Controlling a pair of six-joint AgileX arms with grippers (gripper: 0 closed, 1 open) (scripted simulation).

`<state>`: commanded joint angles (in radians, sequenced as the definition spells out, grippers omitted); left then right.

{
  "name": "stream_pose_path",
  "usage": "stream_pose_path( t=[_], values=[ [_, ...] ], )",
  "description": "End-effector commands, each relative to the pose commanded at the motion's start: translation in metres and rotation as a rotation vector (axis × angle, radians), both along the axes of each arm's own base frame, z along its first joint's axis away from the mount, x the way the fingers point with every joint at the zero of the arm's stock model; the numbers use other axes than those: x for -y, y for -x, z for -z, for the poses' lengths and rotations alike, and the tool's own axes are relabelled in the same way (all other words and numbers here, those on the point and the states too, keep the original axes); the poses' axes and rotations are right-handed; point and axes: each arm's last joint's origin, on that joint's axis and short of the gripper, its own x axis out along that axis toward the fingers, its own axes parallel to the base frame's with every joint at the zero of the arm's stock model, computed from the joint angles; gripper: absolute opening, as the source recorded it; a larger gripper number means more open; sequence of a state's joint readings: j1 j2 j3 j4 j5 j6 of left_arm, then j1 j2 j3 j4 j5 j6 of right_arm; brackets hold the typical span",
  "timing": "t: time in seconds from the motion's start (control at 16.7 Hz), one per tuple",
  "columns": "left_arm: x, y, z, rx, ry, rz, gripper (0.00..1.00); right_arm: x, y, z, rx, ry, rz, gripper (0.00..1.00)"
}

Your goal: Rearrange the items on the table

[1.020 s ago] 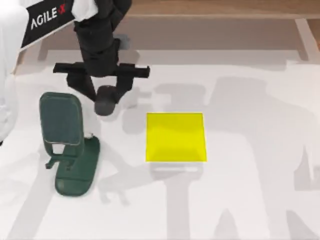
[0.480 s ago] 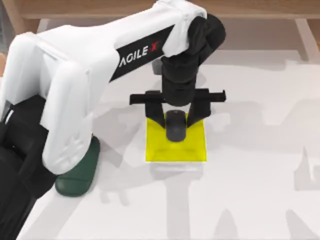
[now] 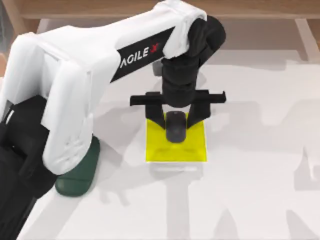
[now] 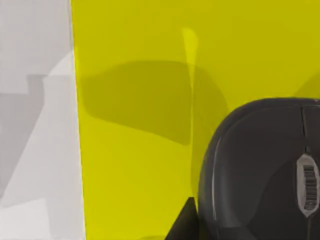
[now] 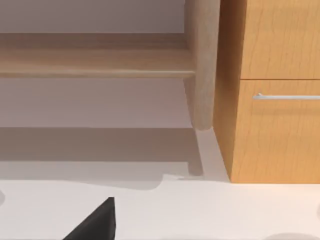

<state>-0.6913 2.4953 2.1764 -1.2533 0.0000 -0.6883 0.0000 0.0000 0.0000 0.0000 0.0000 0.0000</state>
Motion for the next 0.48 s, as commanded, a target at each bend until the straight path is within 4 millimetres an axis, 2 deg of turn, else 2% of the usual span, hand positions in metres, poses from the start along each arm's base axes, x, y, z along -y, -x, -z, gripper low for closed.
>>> stream_pose_path(
  t=[0.36, 0.48],
  values=[
    [0.0008, 0.0004, 0.0060, 0.000, -0.001, 0.001, 0.00, 0.0000, 0.0000, 0.0000, 0.000, 0.000, 0.000, 1.00],
    [0.0008, 0.0004, 0.0060, 0.000, -0.001, 0.001, 0.15, 0.0000, 0.0000, 0.0000, 0.000, 0.000, 0.000, 1.00]
  ],
)
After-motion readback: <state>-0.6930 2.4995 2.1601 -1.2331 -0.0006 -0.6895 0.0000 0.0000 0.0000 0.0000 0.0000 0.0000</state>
